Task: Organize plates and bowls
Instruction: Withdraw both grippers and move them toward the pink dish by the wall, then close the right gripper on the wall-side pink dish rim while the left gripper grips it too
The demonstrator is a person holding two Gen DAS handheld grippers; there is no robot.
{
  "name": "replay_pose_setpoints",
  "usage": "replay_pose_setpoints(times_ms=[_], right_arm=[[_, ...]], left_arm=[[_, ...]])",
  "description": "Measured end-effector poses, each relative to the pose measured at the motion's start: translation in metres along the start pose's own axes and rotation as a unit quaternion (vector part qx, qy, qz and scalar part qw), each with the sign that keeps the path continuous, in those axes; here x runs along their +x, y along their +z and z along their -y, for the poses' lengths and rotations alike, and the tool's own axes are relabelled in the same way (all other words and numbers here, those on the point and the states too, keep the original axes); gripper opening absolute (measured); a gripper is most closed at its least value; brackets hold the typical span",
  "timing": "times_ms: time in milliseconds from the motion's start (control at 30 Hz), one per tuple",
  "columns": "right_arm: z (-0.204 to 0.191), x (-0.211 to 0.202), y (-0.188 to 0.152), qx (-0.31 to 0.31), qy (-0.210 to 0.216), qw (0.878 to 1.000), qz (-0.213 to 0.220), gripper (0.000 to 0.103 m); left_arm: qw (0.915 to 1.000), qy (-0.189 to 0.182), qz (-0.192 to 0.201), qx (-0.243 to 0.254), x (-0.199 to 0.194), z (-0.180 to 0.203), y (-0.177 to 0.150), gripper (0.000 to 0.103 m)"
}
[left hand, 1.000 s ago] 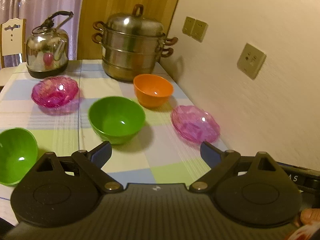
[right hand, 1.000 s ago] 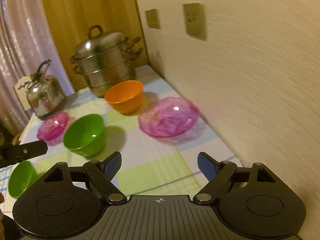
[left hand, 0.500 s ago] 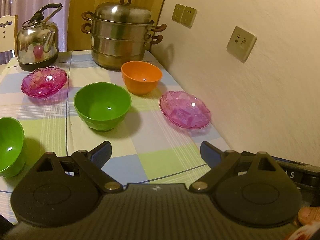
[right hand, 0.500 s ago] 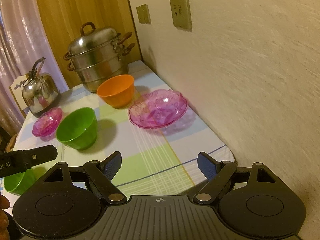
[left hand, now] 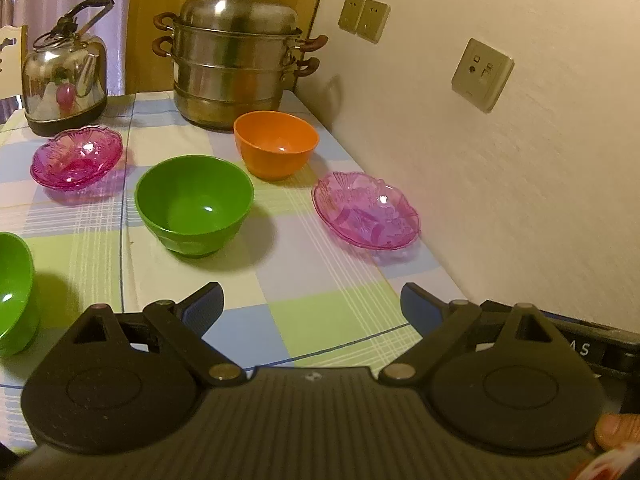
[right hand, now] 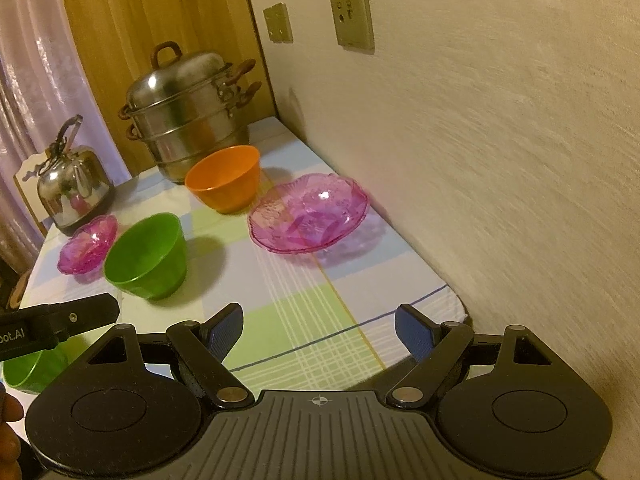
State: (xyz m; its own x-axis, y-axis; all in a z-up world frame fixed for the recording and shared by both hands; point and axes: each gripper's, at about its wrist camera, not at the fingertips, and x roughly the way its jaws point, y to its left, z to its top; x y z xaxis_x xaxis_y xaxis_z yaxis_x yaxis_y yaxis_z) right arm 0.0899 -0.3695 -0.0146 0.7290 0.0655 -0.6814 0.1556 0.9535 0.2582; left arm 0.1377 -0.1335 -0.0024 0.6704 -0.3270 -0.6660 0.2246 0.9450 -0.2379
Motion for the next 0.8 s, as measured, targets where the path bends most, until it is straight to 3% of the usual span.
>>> replay_pose_setpoints(times_ms=[333,633,800], right_arm=[[0.018,0.015,0.004,0.026,-0.006,1.0,0.009,0.083],[0.045,0.048,0.014,0.066,-0.004,0.998,0.011,0.083],[0.049,0.073,0.021,0.071,-0.006,0.997,0.019,0.082]], left_arm=[[0.9997,-0.015,-0.017,0.003,0.03,0.007,0.013,0.094],[0.9986,-0.029,-0.037,-0.021,0.096,0.008,0.03,0.094],[0.9976,-0.017,-0.054,-0.041,0.133,0.008,0.044,0.094]])
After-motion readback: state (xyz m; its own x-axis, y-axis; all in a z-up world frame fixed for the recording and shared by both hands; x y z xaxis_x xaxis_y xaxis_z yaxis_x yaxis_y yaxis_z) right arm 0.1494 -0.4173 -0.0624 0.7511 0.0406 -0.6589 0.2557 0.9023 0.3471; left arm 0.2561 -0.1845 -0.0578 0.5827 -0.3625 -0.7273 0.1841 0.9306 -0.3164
